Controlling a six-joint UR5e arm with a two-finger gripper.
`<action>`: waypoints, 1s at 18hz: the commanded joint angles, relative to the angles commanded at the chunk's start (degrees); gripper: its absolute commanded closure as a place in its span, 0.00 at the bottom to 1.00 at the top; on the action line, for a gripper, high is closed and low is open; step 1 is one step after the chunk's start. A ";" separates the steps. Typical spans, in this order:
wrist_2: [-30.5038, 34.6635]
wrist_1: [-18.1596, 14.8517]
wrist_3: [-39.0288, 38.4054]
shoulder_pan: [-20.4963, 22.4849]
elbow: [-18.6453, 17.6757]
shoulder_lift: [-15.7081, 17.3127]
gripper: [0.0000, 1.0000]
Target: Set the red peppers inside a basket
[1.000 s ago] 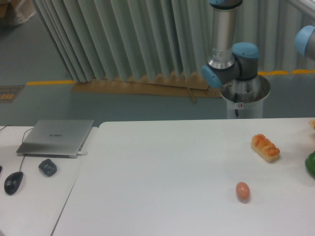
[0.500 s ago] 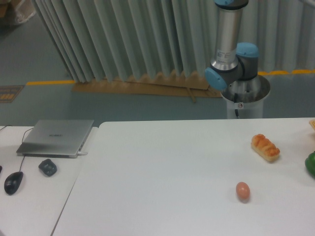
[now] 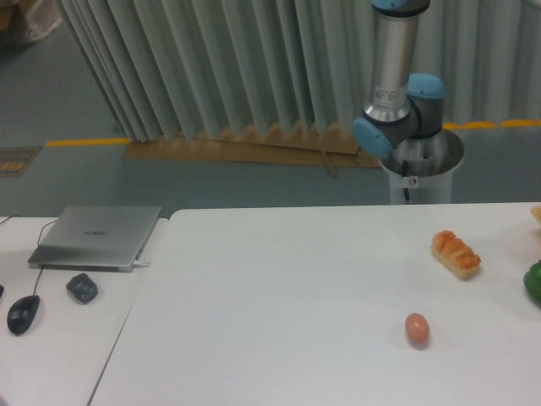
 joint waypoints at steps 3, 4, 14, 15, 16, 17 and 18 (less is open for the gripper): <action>-2.03 0.00 -6.39 -1.14 0.09 1.66 0.00; -1.94 0.09 -8.51 -2.27 0.09 2.02 0.00; -4.05 0.35 -37.96 -16.95 -1.05 2.46 0.00; -4.05 0.35 -39.19 -18.09 -1.05 2.46 0.00; -4.31 0.44 -40.86 -19.50 -1.40 2.46 0.00; -4.40 0.35 -42.00 -20.56 -1.49 2.55 0.00; -4.40 0.44 -43.41 -21.79 -1.75 2.55 0.00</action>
